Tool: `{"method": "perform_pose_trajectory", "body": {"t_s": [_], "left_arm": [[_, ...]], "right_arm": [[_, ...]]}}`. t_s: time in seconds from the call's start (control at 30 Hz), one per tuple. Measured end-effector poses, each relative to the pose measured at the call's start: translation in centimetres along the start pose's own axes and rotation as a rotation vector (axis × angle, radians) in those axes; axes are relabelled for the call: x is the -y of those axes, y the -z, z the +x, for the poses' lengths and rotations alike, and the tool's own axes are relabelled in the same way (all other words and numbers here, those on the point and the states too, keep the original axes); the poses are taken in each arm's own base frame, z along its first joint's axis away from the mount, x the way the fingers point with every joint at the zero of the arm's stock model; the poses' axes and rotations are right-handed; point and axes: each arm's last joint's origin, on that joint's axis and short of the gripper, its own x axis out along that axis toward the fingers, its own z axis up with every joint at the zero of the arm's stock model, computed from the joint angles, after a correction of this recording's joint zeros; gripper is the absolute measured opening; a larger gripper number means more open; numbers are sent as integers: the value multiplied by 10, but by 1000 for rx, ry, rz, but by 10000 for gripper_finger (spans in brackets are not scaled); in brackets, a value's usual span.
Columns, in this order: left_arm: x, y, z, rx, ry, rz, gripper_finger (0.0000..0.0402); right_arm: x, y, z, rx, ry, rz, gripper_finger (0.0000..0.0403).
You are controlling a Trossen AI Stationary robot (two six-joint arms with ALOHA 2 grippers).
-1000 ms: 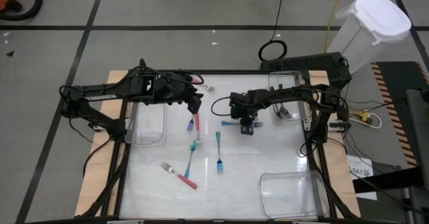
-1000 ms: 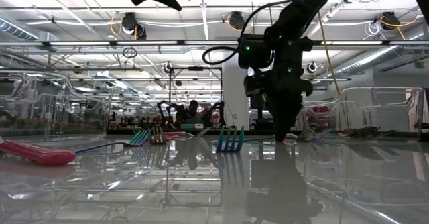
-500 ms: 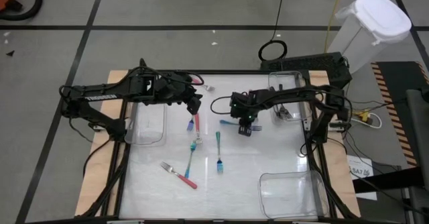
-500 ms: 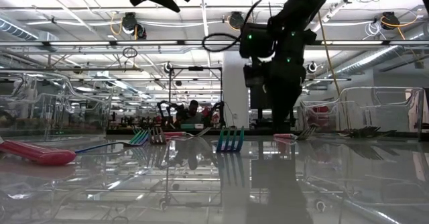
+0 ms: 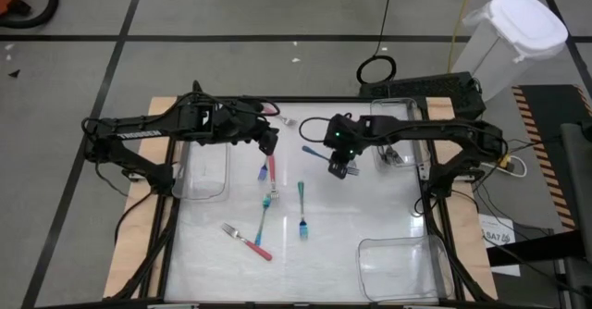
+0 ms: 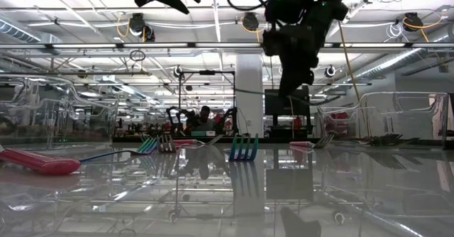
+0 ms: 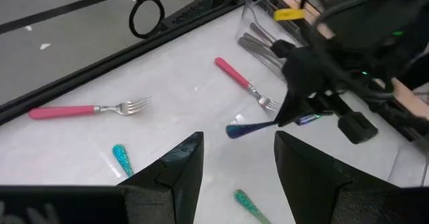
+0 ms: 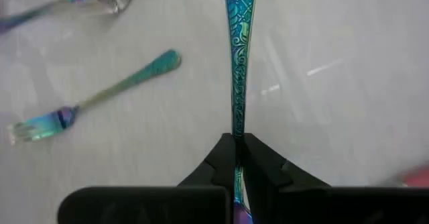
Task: Sort silverware by color (type)
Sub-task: Put the blue fork into the left transparent bin
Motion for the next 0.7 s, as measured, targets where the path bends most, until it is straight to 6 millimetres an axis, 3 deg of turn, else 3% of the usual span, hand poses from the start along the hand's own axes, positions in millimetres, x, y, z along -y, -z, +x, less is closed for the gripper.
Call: {"method": "perform_pose_trajectory", "body": {"t_s": [0.33,0.7], "left_arm": [[0,-1,0,9,0,-135,184],[6,-10,0,78,87,-252,184]], "right_arm": [[-5,-3,-30,136,11,127,8],[-10,-13,-48,304,-59,249,8]]}}
